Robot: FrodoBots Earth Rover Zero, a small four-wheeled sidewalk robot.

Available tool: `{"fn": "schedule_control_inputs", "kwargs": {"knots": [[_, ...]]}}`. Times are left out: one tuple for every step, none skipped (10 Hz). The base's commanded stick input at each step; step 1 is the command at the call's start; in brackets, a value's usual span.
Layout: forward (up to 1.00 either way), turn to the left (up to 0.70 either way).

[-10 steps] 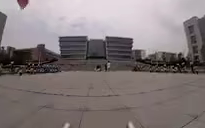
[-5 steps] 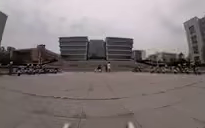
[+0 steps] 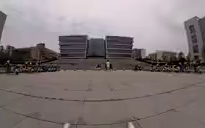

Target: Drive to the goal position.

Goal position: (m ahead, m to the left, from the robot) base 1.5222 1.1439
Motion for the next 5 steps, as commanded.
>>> {"fn": "schedule_control_inputs", "kwargs": {"knots": [[0.5, 0.0], [0.5, 0.0], [0.5, 0.0], [0.5, 0.0], [0.5, 0.0]]}}
